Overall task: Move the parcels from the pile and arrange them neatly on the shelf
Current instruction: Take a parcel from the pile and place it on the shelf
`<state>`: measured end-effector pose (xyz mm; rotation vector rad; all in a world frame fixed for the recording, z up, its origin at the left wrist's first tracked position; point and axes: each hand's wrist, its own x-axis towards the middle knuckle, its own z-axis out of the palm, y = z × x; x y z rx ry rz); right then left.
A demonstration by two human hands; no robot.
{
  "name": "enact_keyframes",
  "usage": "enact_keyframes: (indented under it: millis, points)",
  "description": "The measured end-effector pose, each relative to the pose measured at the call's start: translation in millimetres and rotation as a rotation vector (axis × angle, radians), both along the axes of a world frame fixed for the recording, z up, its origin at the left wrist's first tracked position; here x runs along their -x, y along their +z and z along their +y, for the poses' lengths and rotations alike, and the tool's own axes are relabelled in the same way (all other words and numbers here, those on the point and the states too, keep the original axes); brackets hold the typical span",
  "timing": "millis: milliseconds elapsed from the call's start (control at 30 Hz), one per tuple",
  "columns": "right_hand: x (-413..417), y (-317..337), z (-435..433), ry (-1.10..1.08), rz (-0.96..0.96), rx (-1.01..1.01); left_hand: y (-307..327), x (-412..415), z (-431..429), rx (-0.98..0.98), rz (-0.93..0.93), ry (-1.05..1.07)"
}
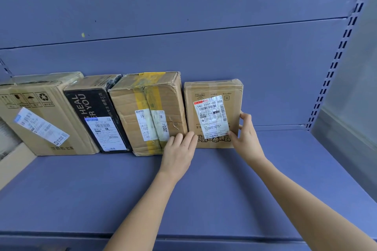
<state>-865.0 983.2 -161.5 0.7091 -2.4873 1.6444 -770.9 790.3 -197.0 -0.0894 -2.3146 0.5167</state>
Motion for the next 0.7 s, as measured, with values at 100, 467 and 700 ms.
enact_keyframes:
  millis: [100,467,700]
  points:
    - [6,-2,-7,-0.020,0.016,0.004,3,0,3,0.036,-0.093,0.080]
    - [18,-6,0,-0.009,0.123,-0.035,5,-6,31,-0.146,-0.291,0.234]
    - [-4,-22,16,-0.046,0.740,-0.512,17,-12,38,-0.236,-0.351,0.203]
